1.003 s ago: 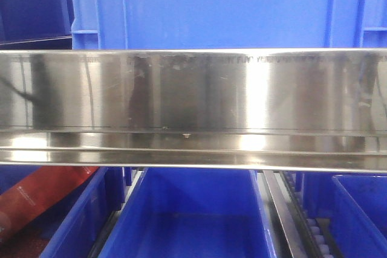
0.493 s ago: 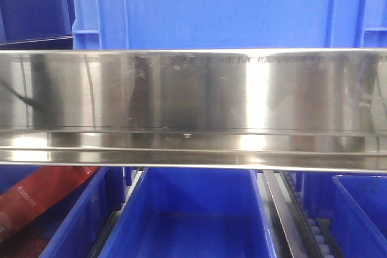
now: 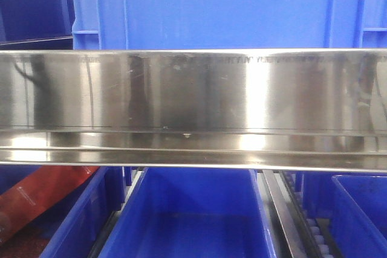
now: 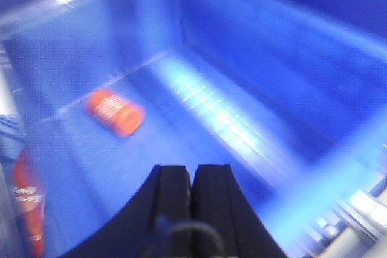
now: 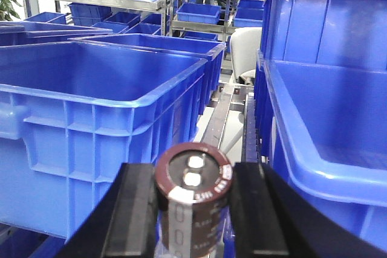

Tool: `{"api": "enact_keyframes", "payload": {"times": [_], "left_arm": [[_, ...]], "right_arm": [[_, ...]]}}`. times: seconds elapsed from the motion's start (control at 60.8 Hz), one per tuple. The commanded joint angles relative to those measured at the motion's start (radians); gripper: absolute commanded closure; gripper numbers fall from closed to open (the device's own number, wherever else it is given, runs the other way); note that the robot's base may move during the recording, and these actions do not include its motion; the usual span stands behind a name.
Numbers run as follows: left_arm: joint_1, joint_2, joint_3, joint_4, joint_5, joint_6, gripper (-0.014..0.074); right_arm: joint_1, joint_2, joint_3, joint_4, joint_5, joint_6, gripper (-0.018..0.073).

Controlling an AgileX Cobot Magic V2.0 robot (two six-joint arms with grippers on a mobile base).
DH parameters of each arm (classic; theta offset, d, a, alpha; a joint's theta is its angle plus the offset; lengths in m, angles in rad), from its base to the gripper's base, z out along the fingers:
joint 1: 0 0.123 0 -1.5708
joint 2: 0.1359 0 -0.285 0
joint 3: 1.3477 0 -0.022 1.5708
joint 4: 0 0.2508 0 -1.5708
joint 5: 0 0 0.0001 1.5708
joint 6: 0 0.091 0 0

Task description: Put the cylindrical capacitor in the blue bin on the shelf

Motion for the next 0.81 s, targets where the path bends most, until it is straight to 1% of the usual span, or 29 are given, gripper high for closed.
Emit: {"api": "enact_keyframes", "payload": {"times": [0.0,0.066,0.164,0.263,0.329,0.477,0.543,0.608,0.707,0.789], "left_arm": [[-0.004,-0.116,0.101,0.032,-0.015,-0.060,0.0708],[-0.004,-0.211,0.182,0.068,-0.038,-0.089,0.0708],[-0.004,-0.368,0.342,0.123,-0.075,-0.153,0.0708],[-0.004,-0.523,0.482,0.157,-0.115,-0.181,0.0708],[-0.004,-0.624,0.584,0.163,-0.134,-0.188,0.0708],[-0.004,-0.834,0.756,0.162,-0.145,-0.190,0.0708],[-0.004,-0.912,0.825,0.162,-0.145,-0.213,0.0708],[-0.004,-0.981,0.878,0.162,-0.145,-0.241,0.0708],[-0.004,-1.075,0.941,0.162,-0.145,-0.240,0.0708],[-0.004,-1.122,0.974,0.163,-0.145,-0.240,0.0708]], "right_arm": [[0.001,-0.003,-0.004,0.000,-0.020,-0.007,0.0670],[0.001,-0.001,-0.011,0.000,-0.020,-0.007,0.0670],[0.001,0.024,-0.043,0.005,-0.018,-0.007,0.0670],[0.001,0.078,-0.099,0.017,-0.014,-0.007,0.0670],[0.001,0.122,-0.141,0.031,-0.014,-0.007,0.0670],[0.009,0.287,-0.293,0.053,-0.014,-0.009,0.0670],[0.009,0.367,-0.364,0.053,-0.014,-0.011,0.0670],[0.017,0.450,-0.442,0.060,-0.006,-0.048,0.0670],[0.062,0.586,-0.572,0.060,0.014,-0.063,0.0670],[0.116,0.698,-0.678,0.060,0.047,-0.063,0.0670]]}}
